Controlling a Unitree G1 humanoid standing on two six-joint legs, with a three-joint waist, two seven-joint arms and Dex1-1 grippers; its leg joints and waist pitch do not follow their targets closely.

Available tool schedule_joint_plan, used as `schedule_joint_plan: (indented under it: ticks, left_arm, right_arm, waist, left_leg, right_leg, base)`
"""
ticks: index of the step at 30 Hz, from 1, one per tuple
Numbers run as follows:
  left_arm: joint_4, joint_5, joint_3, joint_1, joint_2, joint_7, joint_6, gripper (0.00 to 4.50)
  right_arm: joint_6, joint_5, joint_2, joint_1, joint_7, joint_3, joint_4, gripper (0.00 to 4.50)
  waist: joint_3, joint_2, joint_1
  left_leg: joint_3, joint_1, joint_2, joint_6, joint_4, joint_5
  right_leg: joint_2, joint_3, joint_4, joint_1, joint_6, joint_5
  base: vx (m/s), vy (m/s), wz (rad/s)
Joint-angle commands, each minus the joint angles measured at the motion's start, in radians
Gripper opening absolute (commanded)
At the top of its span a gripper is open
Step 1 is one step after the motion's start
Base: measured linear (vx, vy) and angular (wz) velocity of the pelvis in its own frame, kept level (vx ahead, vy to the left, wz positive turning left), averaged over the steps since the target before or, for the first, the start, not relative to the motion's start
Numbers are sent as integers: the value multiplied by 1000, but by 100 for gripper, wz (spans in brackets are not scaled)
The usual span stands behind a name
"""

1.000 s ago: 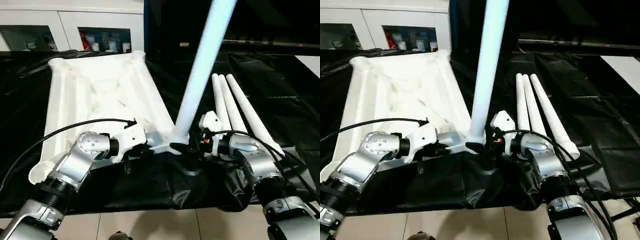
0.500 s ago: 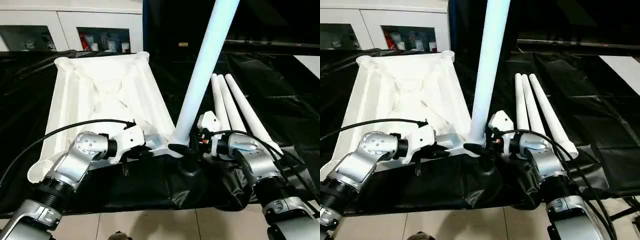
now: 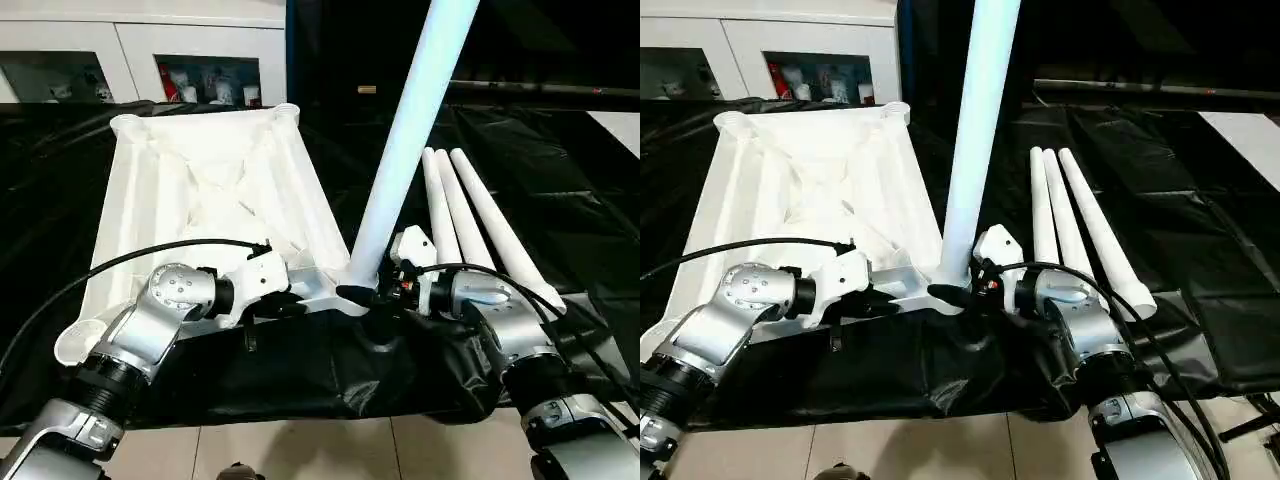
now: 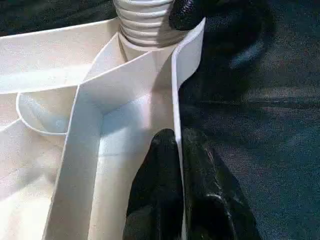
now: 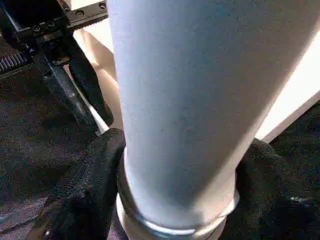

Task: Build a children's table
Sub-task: Rotate leg to tighten

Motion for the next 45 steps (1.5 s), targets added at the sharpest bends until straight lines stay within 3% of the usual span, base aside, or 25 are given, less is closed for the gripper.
schedule_joint_plan:
  ticks: [1, 10, 13, 16, 18, 19, 23, 25, 26, 27, 29, 30, 31, 34, 36, 38, 40, 42, 45]
  left_arm:
    - [-6, 3, 2, -11, 1, -9, -30, 0]
    - [-14, 8, 5, -3, 2, 10, -12, 0]
    - [21, 24, 32, -15, -38, 112, 42, 0]
    - [74, 46, 67, -42, -107, 269, 123, 0]
    - [98, 56, 86, -58, -156, 365, 177, 0]
    - [105, 59, 94, -64, -181, 406, 205, 0]
    - [129, 70, 120, -91, -316, 584, 315, 0]
    - [127, 72, 122, -94, -350, 614, 335, 0]
    - [128, 97, 102, -99, -384, 644, 340, 0]
    - [131, 111, 91, -101, -386, 648, 333, 0]
    - [132, 122, 80, -103, -384, 651, 329, 0]
    - [129, 118, 83, -101, -379, 646, 329, 0]
    - [129, 118, 83, -101, -379, 646, 329, 0]
    - [118, 119, 83, -97, -362, 627, 333, 0]
    - [94, 116, 86, -83, -317, 574, 337, 0]
    - [89, 114, 87, -80, -309, 565, 336, 0]
    - [81, 112, 89, -73, -290, 539, 323, 0]
    - [57, 107, 83, -56, -246, 477, 281, 0]
    - [13, 91, 64, -19, -171, 372, 232, 0]
  right_arm:
    - [-13, -17, 0, -1, -3, 12, 17, 276]
    - [-7, -13, 17, -5, -24, 4, 43, 272]
    - [24, -10, 54, -7, -151, -39, 107, 272]
    - [58, -10, 107, -13, -323, -81, 177, 272]
    - [78, -13, 143, -24, -439, -103, 217, 272]
    - [85, -14, 161, -33, -494, -111, 235, 272]
    - [111, -11, 252, -86, -709, -149, 323, 272]
    - [110, -18, 273, -102, -741, -149, 343, 272]
    - [95, -30, 303, -129, -760, -143, 369, 272]
    - [88, -31, 310, -136, -753, -141, 375, 272]
    - [80, -32, 319, -145, -746, -139, 379, 272]
    - [73, -28, 321, -148, -722, -138, 378, 328]
    - [73, -28, 321, -148, -722, -138, 378, 342]
    - [54, -31, 323, -159, -701, -138, 386, 357]
    - [22, -25, 314, -174, -649, -144, 375, 376]
    - [20, -22, 311, -176, -636, -146, 369, 391]
    - [19, -29, 289, -175, -598, -134, 349, 395]
    - [47, -40, 237, -160, -514, -98, 276, 432]
    - [115, -32, 142, -117, -367, -57, 132, 432]
  waist:
    - [-69, -1, 0]
    - [-69, 1, 0]
    - [-64, 1, -4]
    - [-51, 0, -10]
    - [-47, 0, -13]
    - [-49, -1, -12]
    - [-47, -5, -16]
    - [-47, -5, -19]
    - [-46, -13, -19]
    - [-51, -8, -18]
    - [-53, -8, -15]
    - [-53, -11, -16]
    - [-53, -10, -15]
    - [-51, -9, -18]
    - [-51, -8, -28]
    - [-53, -8, -35]
    - [-55, -10, -37]
    - [-59, -14, -36]
    - [-69, -16, -31]
  left_leg:
    - [2, 18, 23, 67, -57, -69]
    - [1, 18, 22, 57, -57, -87]
    - [1, 19, 23, 45, -60, -103]
    - [2, 25, 23, -2, -72, -203]
    - [-5, 34, 23, -40, -79, -292]
    - [-7, 35, 22, -40, -78, -299]
    - [-7, 37, 20, -39, -80, -301]
    - [-7, 37, 20, -38, -81, -301]
    - [-5, 36, 19, -28, -81, -303]
    - [-8, 35, 18, -24, -82, -293]
    - [-6, 33, 18, -12, -81, -267]
    - [-6, 31, 18, -6, -82, -251]
    - [-6, 30, 18, -2, -83, -240]
    - [-6, 29, 18, 1, -85, -256]
    - [-11, 19, 18, -3, -89, -267]
    - [-12, 17, 18, -4, -89, -255]
    - [-8, 21, 20, 6, -85, -230]
    - [-5, 21, 21, 24, -79, -171]
    - [-2, 13, 16, 83, -64, -32]
  right_leg:
    - [-59, 44, -49, 63, -260, 103]
    - [-60, 45, -50, 62, -257, 82]
    - [-60, 46, -54, 59, -257, 55]
    - [-63, 48, -73, 55, -231, -125]
    - [-69, 49, -89, 54, -184, -306]
    - [-71, 50, -94, 53, -168, -330]
    - [-68, 50, -99, 46, -157, -349]
    - [-66, 50, -99, 47, -155, -340]
    - [-66, 50, -103, 49, -147, -339]
    - [-67, 49, -100, 51, -144, -324]
    - [-67, 50, -99, 53, -140, -283]
    - [-65, 49, -96, 55, -145, -252]
    - [-65, 48, -95, 56, -148, -235]
    - [-66, 48, -97, 55, -149, -253]
    - [-66, 43, -98, 61, -140, -290]
    - [-66, 43, -98, 62, -142, -275]
    - [-66, 46, -95, 58, -163, -224]
    - [-66, 45, -86, 61, -188, -145]
    - [-56, 45, -59, 69, -217, 95]
  base:
    - [0, 0, 0]
    - [0, 0, 0]
    - [0, 0, 0]
    - [0, 0, 0]
    - [0, 0, 0]
    - [0, 0, 0]
    - [0, 0, 0]
    - [0, 0, 0]
    - [0, 0, 0]
    - [0, 0, 0]
    - [0, 0, 0]
    - [0, 0, 0]
    - [0, 0, 0]
    - [0, 0, 0]
    - [0, 0, 0]
    - [0, 0, 0]
    - [0, 0, 0]
    - [0, 0, 0]
    - [0, 0, 0]
